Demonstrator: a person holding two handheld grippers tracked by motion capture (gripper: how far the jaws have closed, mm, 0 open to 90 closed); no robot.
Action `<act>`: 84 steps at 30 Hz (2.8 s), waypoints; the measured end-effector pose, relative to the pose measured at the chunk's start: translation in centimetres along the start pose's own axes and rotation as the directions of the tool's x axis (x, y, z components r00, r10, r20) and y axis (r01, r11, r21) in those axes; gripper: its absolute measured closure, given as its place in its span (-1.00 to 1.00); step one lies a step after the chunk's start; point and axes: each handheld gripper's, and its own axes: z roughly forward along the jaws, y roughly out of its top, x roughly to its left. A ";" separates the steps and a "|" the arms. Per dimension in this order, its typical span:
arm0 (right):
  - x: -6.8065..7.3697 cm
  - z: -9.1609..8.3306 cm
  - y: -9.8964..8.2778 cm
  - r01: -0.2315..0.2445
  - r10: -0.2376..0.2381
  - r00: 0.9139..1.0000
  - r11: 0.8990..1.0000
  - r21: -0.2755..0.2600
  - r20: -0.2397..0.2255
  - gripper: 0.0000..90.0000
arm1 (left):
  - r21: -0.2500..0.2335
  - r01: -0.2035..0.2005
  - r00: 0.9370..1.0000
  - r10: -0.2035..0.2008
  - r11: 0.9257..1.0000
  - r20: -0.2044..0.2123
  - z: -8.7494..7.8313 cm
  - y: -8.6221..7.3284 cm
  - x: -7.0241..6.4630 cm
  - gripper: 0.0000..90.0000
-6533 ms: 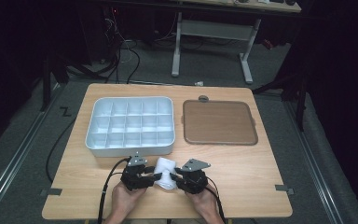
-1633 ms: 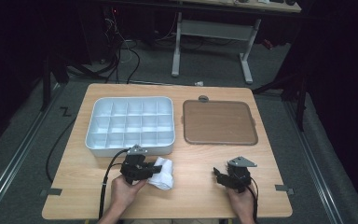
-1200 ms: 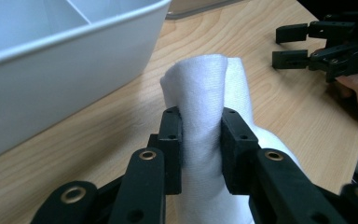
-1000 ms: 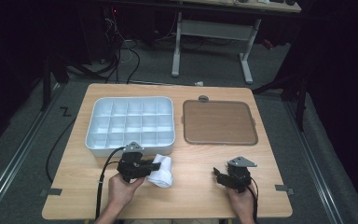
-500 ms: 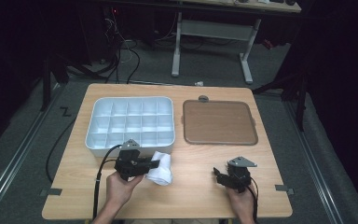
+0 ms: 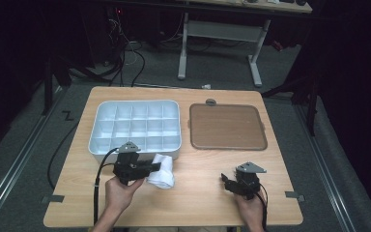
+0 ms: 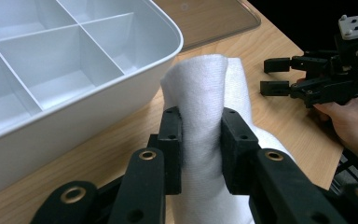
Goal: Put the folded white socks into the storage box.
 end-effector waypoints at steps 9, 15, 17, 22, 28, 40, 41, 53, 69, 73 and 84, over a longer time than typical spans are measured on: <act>0.0 0.0 0.0 0.000 0.000 1.000 1.000 0.000 0.000 -0.24 | -0.030 0.001 1.000 -0.002 1.000 -0.012 -0.6 0.9 -0.1 0.62; 0.0 0.0 0.0 -0.005 0.005 1.000 1.000 0.002 -0.001 -0.24 | -0.031 0.001 1.000 -0.001 1.000 -0.006 -0.8 1.4 -0.2 0.62; 0.0 0.0 0.0 -0.002 0.002 1.000 1.000 0.001 0.000 -0.24 | -0.033 0.003 1.000 -0.003 0.999 -0.004 -0.9 1.6 -0.2 0.62; 0.0 0.0 0.0 -0.001 0.001 1.000 1.000 0.001 0.000 -0.24 | -0.038 0.003 1.000 -0.003 0.999 -0.001 -1.1 2.1 -0.3 0.62; 0.0 0.0 0.0 -0.005 0.005 1.000 1.000 0.002 -0.001 -0.24 | -0.042 0.005 1.000 -0.005 0.999 -0.004 -1.2 2.5 -0.1 0.62; 0.0 0.0 0.0 -0.006 0.006 1.000 1.000 0.002 -0.001 -0.24 | -0.060 0.006 1.000 -0.006 0.998 -0.007 -1.6 3.4 0.0 0.62; 0.0 0.0 0.0 -0.006 0.006 1.000 1.000 0.003 -0.001 -0.24 | -0.061 0.006 1.000 -0.007 0.998 -0.008 -1.6 3.5 0.0 0.62; 0.0 0.0 0.0 -0.006 0.006 1.000 1.000 0.003 -0.001 -0.24 | -0.084 0.019 1.000 -0.019 0.996 -0.008 -2.0 5.1 0.6 0.62; 0.0 0.0 0.0 -0.005 0.005 1.000 1.000 0.002 0.000 -0.24 | -0.119 0.069 0.997 -0.071 0.990 -0.017 -2.2 7.0 2.0 0.62; 0.0 0.0 0.0 -0.006 0.006 1.000 1.000 0.002 -0.001 -0.24 | -0.125 0.081 0.996 -0.084 0.989 -0.023 -2.0 7.3 2.4 0.62; 0.0 0.0 0.0 -0.002 0.002 1.000 1.000 0.001 0.000 -0.24 | -0.134 0.071 0.997 -0.076 0.988 -0.034 -1.7 8.5 2.4 0.62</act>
